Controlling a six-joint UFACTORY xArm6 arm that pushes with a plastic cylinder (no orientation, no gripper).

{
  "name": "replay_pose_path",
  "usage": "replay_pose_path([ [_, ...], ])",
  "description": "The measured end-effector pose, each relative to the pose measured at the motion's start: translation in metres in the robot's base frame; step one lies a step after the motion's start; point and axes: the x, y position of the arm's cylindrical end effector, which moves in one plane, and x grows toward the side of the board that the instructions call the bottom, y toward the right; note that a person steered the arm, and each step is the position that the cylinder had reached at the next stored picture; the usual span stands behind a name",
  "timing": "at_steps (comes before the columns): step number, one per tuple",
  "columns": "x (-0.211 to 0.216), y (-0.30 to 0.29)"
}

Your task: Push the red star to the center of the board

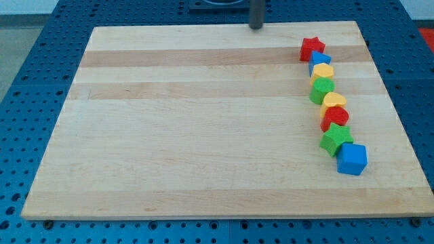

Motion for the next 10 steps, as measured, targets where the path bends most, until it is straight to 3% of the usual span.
replay_pose_path([
  [2,0.008,0.089],
  [5,0.070,0.137],
  [8,0.076,0.112],
  [10,0.101,0.104],
])
